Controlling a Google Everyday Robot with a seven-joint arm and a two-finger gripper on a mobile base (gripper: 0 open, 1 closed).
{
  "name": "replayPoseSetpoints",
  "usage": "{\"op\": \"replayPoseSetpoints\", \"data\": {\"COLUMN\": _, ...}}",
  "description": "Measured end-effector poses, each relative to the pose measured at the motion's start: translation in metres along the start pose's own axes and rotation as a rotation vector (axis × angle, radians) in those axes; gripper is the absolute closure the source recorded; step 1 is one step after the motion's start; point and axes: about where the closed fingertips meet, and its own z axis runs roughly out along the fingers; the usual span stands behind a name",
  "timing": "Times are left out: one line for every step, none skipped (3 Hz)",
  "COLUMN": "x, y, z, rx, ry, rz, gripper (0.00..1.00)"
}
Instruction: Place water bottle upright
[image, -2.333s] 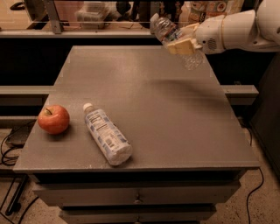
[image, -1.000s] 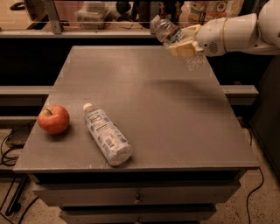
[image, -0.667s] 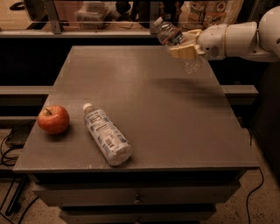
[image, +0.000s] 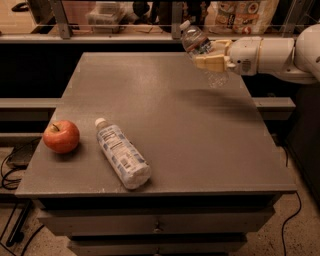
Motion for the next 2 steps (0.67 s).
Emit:
{"op": "replayPoseSetpoints", "data": {"x": 0.007, "y": 0.0, "z": -0.007, "rx": 0.02, "ry": -0.076, "rz": 0.023, "gripper": 1.0}}
{"op": "replayPoseSetpoints", "data": {"x": 0.01, "y": 0.001, "z": -0.017, "rx": 0.053, "ry": -0.176, "rz": 0.029, "gripper": 1.0}}
